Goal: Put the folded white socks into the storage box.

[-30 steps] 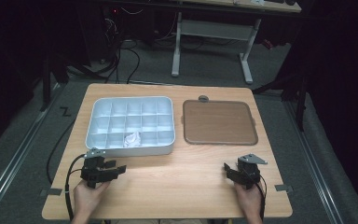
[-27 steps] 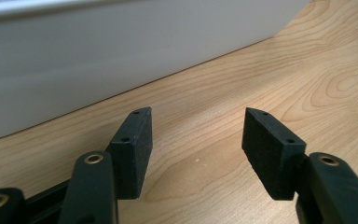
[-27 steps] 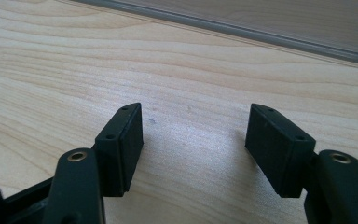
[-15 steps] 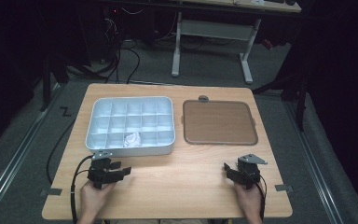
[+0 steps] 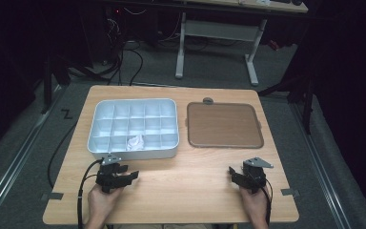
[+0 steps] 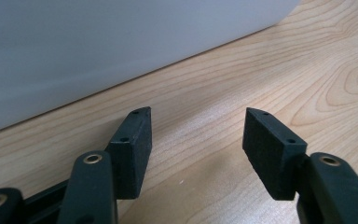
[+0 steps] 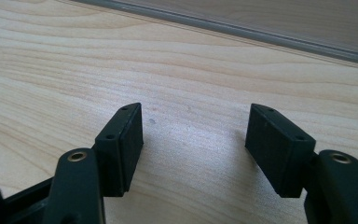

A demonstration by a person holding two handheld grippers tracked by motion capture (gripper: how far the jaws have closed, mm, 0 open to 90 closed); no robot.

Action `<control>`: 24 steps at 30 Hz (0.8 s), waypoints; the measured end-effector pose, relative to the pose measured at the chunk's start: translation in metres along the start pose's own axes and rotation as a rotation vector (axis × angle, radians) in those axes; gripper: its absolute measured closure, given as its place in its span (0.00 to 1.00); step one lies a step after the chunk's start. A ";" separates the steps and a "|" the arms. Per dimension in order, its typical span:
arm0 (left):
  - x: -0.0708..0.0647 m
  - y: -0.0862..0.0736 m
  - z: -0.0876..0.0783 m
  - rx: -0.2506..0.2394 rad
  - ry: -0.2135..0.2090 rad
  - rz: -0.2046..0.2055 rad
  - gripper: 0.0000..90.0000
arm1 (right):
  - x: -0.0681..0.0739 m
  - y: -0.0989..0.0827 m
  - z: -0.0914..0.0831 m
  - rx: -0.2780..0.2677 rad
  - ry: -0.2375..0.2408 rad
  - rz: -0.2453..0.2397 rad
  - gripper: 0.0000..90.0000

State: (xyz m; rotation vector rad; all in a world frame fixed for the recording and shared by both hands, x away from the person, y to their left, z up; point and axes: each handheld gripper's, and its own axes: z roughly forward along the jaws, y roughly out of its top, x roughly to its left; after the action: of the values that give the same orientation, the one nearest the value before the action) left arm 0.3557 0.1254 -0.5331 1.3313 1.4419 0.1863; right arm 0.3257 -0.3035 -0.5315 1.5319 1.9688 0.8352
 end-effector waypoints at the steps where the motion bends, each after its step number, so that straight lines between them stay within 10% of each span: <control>1: 0.000 -0.001 0.000 -0.005 -0.002 0.004 0.47 | 0.000 0.000 0.000 0.001 0.000 0.001 0.41; 24: -0.010 -0.021 0.009 -0.074 0.000 0.181 0.38 | 0.000 0.000 0.000 0.000 -0.002 -0.001 0.41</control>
State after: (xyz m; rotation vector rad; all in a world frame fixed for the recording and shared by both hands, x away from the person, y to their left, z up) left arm 0.3473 0.1058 -0.5459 1.4006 1.3017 0.3550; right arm 0.3256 -0.3034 -0.5315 1.5315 1.9683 0.8331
